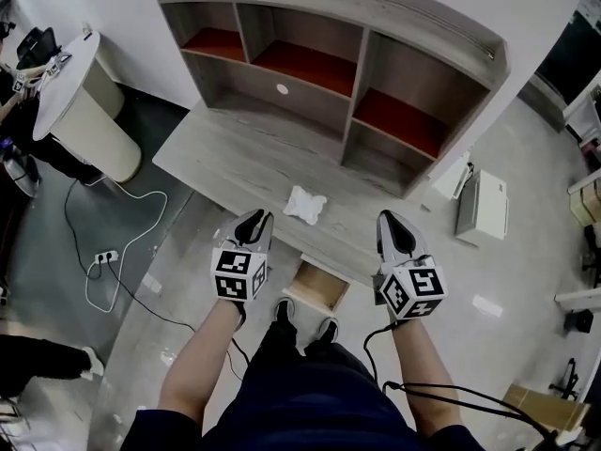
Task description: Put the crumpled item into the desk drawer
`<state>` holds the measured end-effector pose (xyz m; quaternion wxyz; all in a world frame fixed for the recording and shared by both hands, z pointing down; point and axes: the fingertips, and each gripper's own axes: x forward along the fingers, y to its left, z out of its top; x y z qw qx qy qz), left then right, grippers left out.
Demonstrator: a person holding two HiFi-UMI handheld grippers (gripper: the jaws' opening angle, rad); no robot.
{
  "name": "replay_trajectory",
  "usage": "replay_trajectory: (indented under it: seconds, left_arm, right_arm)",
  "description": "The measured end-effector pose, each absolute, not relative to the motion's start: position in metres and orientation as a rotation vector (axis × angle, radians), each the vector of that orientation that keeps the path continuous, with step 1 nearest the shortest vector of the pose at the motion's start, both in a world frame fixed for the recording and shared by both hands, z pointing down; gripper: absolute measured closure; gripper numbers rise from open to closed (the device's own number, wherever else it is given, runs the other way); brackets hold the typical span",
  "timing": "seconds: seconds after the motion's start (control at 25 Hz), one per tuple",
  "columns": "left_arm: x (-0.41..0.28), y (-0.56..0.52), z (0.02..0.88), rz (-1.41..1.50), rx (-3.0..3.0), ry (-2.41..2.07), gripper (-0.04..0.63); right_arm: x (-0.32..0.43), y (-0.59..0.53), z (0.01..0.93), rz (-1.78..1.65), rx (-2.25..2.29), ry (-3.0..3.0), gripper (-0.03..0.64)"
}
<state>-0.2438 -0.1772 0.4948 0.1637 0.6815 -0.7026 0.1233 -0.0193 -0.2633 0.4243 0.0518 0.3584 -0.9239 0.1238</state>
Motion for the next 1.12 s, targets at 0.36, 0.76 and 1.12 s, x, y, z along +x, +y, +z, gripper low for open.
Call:
replay_trajectory:
  seconds: [0.36,0.76,1.12]
  left_arm:
    - [-0.243,-0.237,0.609,0.72,2.052,-1.635,0.531]
    - [-0.216,-0.264,0.703,1.068,2.16,-1.213,0.531]
    - [-0.217,-0.282,0.751,1.227,2.105,-1.133,0.531]
  right_arm:
    - [0.011,-0.282,0.434,0.387,1.357,-2.648,0.611]
    - [0.057,-0.26,0.451,0.409,1.599,-2.43,0.611]
    - [0.079,-0.226,0.459,0.422,1.706,-2.299,0.611]
